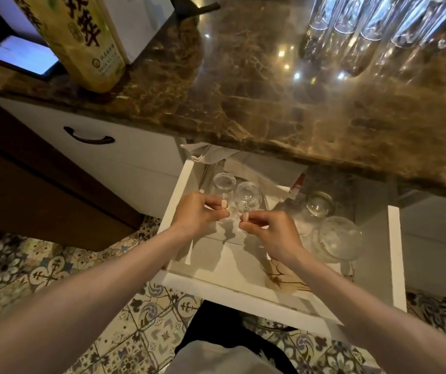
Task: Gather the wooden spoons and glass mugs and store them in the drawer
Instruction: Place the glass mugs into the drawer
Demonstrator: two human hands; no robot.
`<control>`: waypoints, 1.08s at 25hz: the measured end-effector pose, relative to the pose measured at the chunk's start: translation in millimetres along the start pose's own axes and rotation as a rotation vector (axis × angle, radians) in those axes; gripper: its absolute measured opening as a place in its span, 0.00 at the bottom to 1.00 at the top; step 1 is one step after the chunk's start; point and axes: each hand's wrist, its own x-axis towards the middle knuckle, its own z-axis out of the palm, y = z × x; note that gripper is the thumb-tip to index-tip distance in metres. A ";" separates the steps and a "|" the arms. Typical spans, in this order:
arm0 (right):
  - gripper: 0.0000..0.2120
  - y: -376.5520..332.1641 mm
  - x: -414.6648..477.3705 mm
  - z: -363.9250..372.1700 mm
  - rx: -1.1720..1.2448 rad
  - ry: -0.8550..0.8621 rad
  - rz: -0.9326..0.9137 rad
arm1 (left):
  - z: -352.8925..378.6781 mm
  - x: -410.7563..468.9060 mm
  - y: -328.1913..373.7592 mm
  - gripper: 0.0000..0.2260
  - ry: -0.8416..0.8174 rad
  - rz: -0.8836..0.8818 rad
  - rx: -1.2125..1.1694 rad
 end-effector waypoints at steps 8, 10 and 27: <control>0.06 2.5 26.5 19.7 0.241 0.096 0.157 | 24.0 27.3 -13.2 0.06 0.182 -0.039 -0.095; 0.06 5.1 33.4 23.1 0.224 0.123 0.171 | 29.2 29.8 -15.4 0.05 0.201 -0.034 -0.140; 0.03 24.6 57.2 46.3 0.380 0.109 0.290 | 28.4 47.5 -32.4 0.03 0.113 0.001 -0.153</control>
